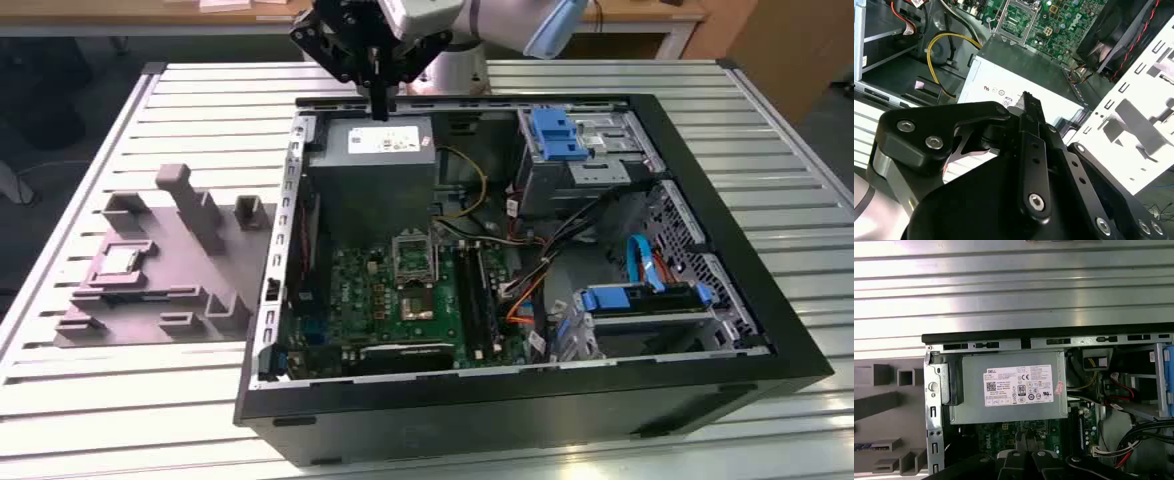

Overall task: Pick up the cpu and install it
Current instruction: 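Reach for the cpu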

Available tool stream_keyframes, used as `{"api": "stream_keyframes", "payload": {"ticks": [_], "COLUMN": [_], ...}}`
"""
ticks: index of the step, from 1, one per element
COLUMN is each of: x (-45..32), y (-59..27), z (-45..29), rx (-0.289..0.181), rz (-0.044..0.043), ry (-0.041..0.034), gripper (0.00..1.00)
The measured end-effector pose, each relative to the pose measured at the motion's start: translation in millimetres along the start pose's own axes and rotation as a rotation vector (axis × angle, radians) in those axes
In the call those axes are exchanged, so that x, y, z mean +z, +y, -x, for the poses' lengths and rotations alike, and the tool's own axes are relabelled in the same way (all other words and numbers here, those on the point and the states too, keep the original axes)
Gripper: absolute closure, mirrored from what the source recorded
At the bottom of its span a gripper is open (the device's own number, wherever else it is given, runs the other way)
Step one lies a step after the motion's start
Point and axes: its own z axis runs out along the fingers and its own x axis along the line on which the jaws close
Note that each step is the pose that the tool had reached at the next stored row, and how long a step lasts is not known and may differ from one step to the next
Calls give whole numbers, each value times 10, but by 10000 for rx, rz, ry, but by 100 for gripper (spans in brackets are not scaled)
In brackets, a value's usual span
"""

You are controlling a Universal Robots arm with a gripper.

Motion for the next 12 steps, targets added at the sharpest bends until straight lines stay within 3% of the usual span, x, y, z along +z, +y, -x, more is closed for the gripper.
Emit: {"api": "stream_keyframes", "payload": {"ticks": [12], "x": [-1], "y": [-3], "z": [-45], "rx": [0], "rz": [-1], "ry": [0], "gripper": [89]}}
